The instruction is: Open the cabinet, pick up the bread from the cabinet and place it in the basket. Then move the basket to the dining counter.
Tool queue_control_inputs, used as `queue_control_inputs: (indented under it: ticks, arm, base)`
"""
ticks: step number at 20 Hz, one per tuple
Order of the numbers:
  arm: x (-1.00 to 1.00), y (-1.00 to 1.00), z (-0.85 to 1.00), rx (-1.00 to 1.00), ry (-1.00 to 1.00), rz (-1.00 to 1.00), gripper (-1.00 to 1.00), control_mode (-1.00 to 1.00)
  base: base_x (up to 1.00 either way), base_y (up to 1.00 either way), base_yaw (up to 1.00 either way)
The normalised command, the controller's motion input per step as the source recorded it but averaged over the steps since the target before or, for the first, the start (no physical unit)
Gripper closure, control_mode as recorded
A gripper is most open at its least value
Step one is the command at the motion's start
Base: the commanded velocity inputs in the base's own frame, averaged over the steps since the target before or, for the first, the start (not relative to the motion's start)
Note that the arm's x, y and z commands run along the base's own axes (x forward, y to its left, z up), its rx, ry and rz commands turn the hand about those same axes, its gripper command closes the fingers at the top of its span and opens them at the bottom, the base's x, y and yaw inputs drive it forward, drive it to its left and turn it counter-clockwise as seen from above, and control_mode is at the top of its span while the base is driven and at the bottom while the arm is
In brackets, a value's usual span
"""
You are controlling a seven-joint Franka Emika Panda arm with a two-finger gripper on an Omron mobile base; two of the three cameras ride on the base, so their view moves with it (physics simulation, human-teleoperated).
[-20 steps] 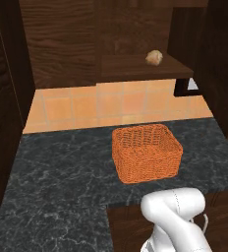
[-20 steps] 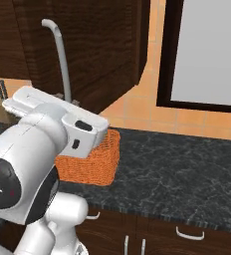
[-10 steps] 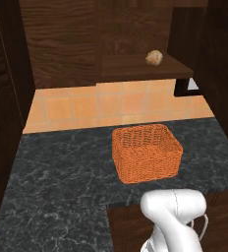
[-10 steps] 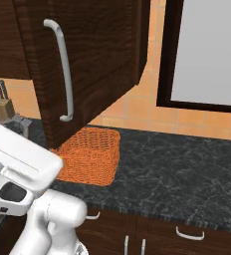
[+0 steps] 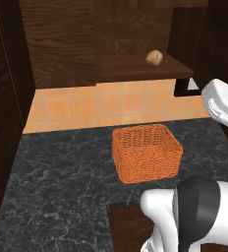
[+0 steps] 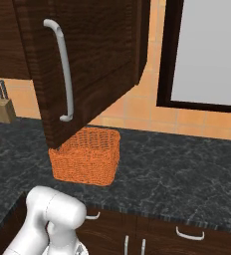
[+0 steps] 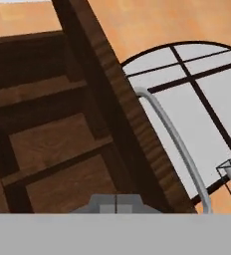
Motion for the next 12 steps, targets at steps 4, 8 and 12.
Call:
queue_control_inputs:
  ticks: [4,8,12]
  arm:
    - [1.0,-0.17,-0.36,-0.07,0.23,-0.22,1.0,-1.0]
    - [1.0,-0.27,-0.26,-0.03,0.22,-0.19,1.0,-1.0]
    - [1.0,-0.01,-0.19,-0.07,0.21,-0.16,1.0,-1.0]
  base:
    - [0.0,0.0,0.0]
    - [0.0,0.0,0.0]
    - [0.0,0.0,0.0]
